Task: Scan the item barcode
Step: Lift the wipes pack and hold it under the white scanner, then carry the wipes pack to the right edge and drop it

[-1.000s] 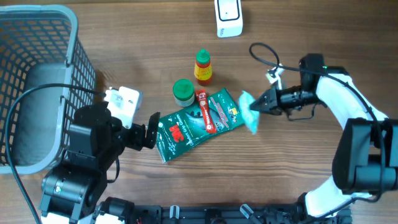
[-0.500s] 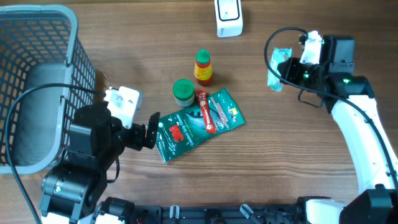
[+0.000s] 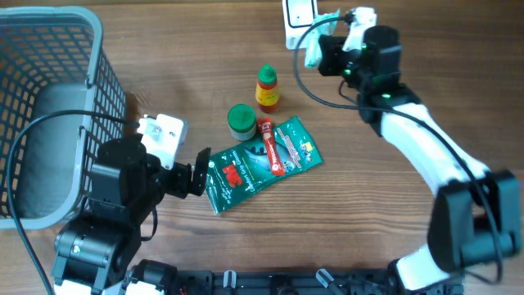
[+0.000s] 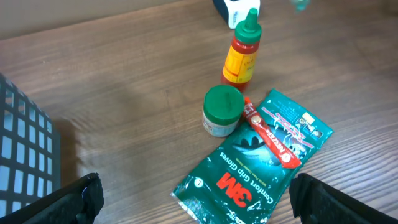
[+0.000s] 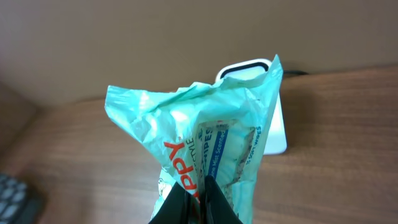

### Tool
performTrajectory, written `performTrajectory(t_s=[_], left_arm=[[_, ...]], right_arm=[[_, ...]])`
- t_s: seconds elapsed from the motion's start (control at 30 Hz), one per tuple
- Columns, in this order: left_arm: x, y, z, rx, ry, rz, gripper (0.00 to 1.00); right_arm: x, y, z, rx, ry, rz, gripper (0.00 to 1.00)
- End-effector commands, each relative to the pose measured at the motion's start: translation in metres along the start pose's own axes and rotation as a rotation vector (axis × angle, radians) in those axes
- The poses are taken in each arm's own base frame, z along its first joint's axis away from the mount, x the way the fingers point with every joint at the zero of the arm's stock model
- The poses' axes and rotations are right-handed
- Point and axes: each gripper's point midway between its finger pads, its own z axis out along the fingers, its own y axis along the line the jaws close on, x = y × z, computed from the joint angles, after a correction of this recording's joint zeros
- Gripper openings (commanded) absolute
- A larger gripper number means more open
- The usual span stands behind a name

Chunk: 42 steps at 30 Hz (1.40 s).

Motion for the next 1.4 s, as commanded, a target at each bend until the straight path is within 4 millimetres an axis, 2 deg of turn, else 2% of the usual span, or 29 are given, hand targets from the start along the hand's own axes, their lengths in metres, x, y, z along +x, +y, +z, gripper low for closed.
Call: performTrajectory(t_s=[0.0, 0.13, 0.27, 0.4, 0.63, 0.87, 0.97, 1.1, 1.17, 1.2, 1.23, 1.37], left_arm=[[0.000, 0.000, 0.000, 0.005, -0.003, -0.009, 1.00], [0.000, 0.000, 0.000, 0.005, -0.003, -0.009, 1.00], [0.000, 0.000, 0.000, 0.005, -0.003, -0.009, 1.00], [0.000, 0.000, 0.000, 0.005, -0.003, -0.009, 1.00], [0.000, 0.000, 0.000, 0.005, -0.003, -0.009, 1.00], [0.000, 0.000, 0.000, 0.005, -0.003, -0.009, 1.00], [0.000, 0.000, 0.000, 0.005, -0.003, -0.009, 1.00], [0.000, 0.000, 0.000, 0.005, -0.003, -0.009, 1.00], [0.000, 0.000, 0.000, 0.005, -0.003, -0.009, 1.00], [0.000, 0.000, 0.000, 0.005, -0.003, -0.009, 1.00], [0.000, 0.000, 0.000, 0.005, -0.003, -0.009, 1.00], [0.000, 0.000, 0.000, 0.005, -0.003, -0.009, 1.00]], right_arm=[[-0.018, -0.011, 0.039, 0.043, -0.069, -0.001, 0.05], [-0.035, -0.020, 0.091, 0.065, -0.092, -0.033, 0.05], [-0.044, -0.027, 0.117, 0.124, -0.118, -0.081, 0.05], [-0.054, -0.031, 0.120, 0.181, -0.177, -0.110, 0.05], [-0.055, -0.030, 0.120, 0.176, -0.182, -0.110, 0.05], [-0.046, -0.020, 0.112, 0.144, -0.086, -0.131, 0.05], [-0.061, -0.049, 0.084, 0.320, -0.070, -0.126, 0.05], [-0.077, -0.114, 0.023, 0.575, 0.002, -0.087, 0.04], [-0.079, -0.160, -0.006, 0.667, 0.050, -0.044, 0.04], [-0.078, -0.196, -0.026, 0.735, 0.076, -0.007, 0.04], [-0.077, -0.213, -0.035, 0.766, 0.085, 0.008, 0.04], [-0.067, -0.327, -0.102, 0.975, 0.141, 0.058, 0.04]])
